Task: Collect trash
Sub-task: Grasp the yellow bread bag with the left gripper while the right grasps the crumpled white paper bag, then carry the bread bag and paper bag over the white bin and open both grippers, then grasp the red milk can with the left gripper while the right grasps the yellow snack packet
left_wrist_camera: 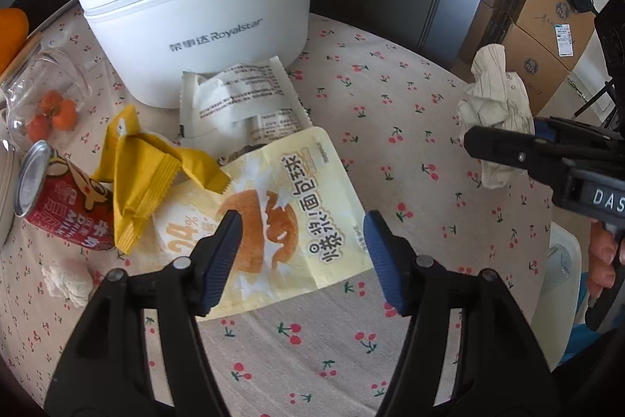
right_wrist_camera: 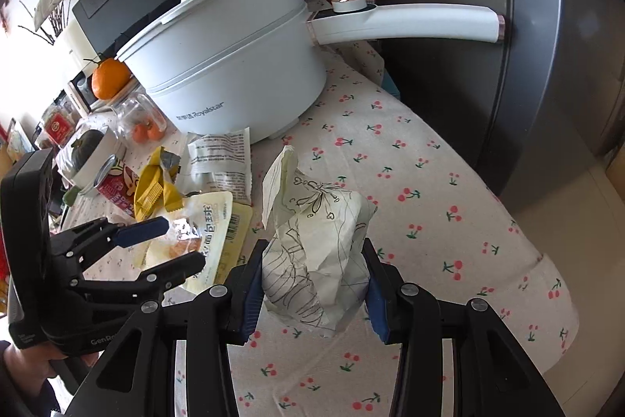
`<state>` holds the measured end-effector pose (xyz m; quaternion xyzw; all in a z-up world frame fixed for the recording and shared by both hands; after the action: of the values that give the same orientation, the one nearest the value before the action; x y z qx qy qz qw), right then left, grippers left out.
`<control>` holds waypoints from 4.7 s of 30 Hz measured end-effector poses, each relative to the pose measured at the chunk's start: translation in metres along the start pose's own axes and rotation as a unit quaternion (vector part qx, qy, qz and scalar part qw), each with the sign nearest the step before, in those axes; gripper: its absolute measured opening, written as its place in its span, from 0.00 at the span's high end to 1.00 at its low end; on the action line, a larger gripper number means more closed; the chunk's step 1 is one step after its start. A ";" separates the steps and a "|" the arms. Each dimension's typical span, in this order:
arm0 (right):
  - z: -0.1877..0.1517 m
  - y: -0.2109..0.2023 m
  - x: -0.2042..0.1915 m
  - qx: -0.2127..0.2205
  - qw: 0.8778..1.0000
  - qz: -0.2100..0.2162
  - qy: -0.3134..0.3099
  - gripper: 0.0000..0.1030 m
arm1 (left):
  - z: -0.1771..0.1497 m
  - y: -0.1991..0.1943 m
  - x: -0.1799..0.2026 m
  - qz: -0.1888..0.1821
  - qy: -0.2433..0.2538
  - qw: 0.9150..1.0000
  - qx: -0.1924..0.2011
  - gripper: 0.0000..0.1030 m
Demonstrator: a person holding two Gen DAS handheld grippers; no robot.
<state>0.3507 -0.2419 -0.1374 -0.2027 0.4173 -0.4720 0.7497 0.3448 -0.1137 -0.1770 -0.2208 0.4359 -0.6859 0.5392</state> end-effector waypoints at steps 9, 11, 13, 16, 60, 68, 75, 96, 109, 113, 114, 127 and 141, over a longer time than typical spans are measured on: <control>-0.007 -0.016 0.016 0.002 1.000 -0.003 0.017 0.56 | -0.009 0.010 0.020 0.059 -0.014 0.998 -0.029 0.42; -0.009 -0.017 0.015 -0.002 1.000 -0.004 0.011 0.56 | -0.013 0.017 0.017 0.074 -0.027 0.996 -0.042 0.58; -0.012 -0.019 0.013 -0.008 1.000 -0.003 0.004 0.56 | -0.013 0.017 0.015 0.080 -0.034 0.996 -0.034 0.68; -0.015 -0.024 0.009 -0.015 1.000 -0.004 -0.008 0.56 | -0.011 0.010 0.014 0.100 -0.024 0.994 -0.026 0.94; -0.183 -0.191 0.085 -0.163 0.978 -0.129 0.019 0.56 | -0.133 -0.150 0.239 -0.135 0.109 0.985 0.019 0.94; -0.206 -0.187 0.113 -0.199 0.970 -0.132 0.041 0.56 | -0.149 -0.113 0.270 -0.117 0.129 0.985 -0.016 0.99; -0.213 -0.176 0.115 -0.224 0.966 -0.126 0.034 0.55 | -0.159 -0.090 0.266 -0.099 0.128 0.986 -0.042 0.94; -0.204 -0.167 0.097 -0.225 0.967 -0.112 0.042 0.35 | -0.152 -0.114 0.203 -0.049 0.121 0.991 -0.030 0.17; -0.151 -0.167 0.040 -0.138 0.985 -0.100 0.000 0.22 | -0.144 -0.122 0.134 0.006 0.090 0.996 -0.021 0.04; -0.134 -0.160 0.024 -0.108 0.989 -0.103 -0.013 0.20 | -0.133 -0.123 0.103 0.029 0.073 0.997 -0.018 0.01; -0.130 -0.158 0.020 -0.102 0.989 -0.104 -0.016 0.20 | -0.130 -0.123 0.092 0.037 0.066 0.997 -0.016 0.01; -0.102 -0.084 -0.022 -0.093 0.990 -0.098 -0.040 0.19 | -0.084 -0.104 -0.083 0.120 -0.103 0.987 0.019 0.01; -0.058 0.021 -0.071 -0.088 0.986 -0.087 -0.108 0.19 | -0.011 -0.049 -0.176 0.126 -0.182 0.972 0.075 0.01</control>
<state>0.2999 -0.1648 -0.1542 -0.3529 0.3546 -0.4725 0.7256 0.3665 0.0557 -0.1125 -0.2445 0.3020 -0.5910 0.7069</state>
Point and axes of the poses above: each gripper's, at about its wrist camera, not at the fingertips, and y roughly the way its jaws point, x to its right, z to its top, the point moved 10 cm from there along y, roughly the way its jaws point, and after that the axes turned 15 degrees about z, right-handed, at the moved point
